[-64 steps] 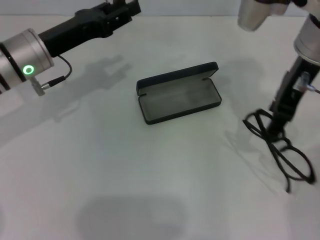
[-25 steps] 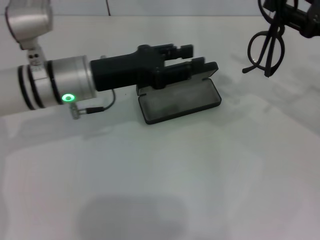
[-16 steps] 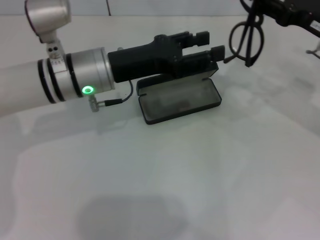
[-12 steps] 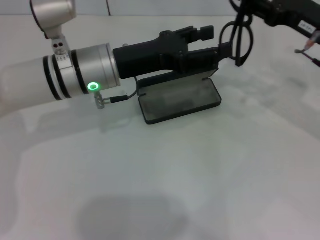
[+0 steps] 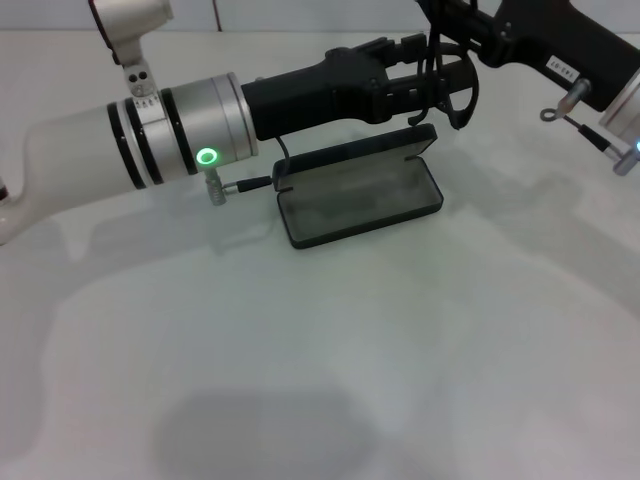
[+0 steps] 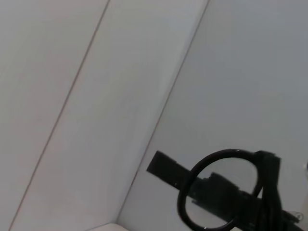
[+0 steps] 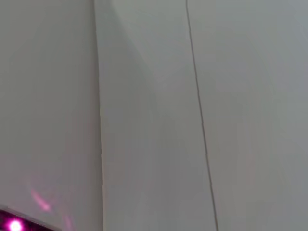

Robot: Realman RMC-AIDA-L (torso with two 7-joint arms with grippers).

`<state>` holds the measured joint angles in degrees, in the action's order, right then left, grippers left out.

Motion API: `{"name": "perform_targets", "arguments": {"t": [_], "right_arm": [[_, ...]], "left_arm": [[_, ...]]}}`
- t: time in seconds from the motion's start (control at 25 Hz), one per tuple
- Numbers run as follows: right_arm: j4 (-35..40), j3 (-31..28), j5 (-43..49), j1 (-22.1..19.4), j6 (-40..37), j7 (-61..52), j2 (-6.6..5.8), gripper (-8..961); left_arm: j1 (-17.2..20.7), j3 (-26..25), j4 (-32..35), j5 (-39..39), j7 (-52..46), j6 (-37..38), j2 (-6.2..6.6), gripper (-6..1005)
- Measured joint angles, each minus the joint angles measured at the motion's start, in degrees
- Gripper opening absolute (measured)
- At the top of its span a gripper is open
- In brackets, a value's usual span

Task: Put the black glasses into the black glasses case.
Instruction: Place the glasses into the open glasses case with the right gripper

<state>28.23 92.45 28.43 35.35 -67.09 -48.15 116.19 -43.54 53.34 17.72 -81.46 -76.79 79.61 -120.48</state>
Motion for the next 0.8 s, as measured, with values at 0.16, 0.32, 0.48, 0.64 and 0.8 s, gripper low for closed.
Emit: {"name": "perform_targets", "arguments": {"t": [0.16, 0.32, 0.48, 0.64, 0.8], "right_arm": [[0.13, 0.61, -1.18, -0.14, 0.09, 0.89, -0.01, 768], [-0.02, 0.16, -1.31, -0.24, 0.43, 0.95, -0.01, 768], [-0.15, 0.09, -1.38, -0.24, 1.09, 1.07, -0.01, 767], [-0.15, 0.23, -1.43, -0.21, 1.29, 1.14, -0.01, 767], [-0.28, 0.46, -1.48, -0.04, 1.29, 1.16, -0.01, 767]], "left_arm": [[0.04, 0.01, -0.17, 0.02, -0.56, -0.31, -0.01, 888], [0.53, -0.02, -0.21, 0.05, -0.53, -0.28, 0.13, 858], [0.65, -0.15, -0.21, 0.07, -0.16, -0.19, 0.23, 802], [0.25, -0.08, 0.16, 0.08, -0.08, 0.14, 0.18, 612], [0.02, 0.05, 0.14, 0.74, -0.02, 0.05, 0.09, 487]]}}
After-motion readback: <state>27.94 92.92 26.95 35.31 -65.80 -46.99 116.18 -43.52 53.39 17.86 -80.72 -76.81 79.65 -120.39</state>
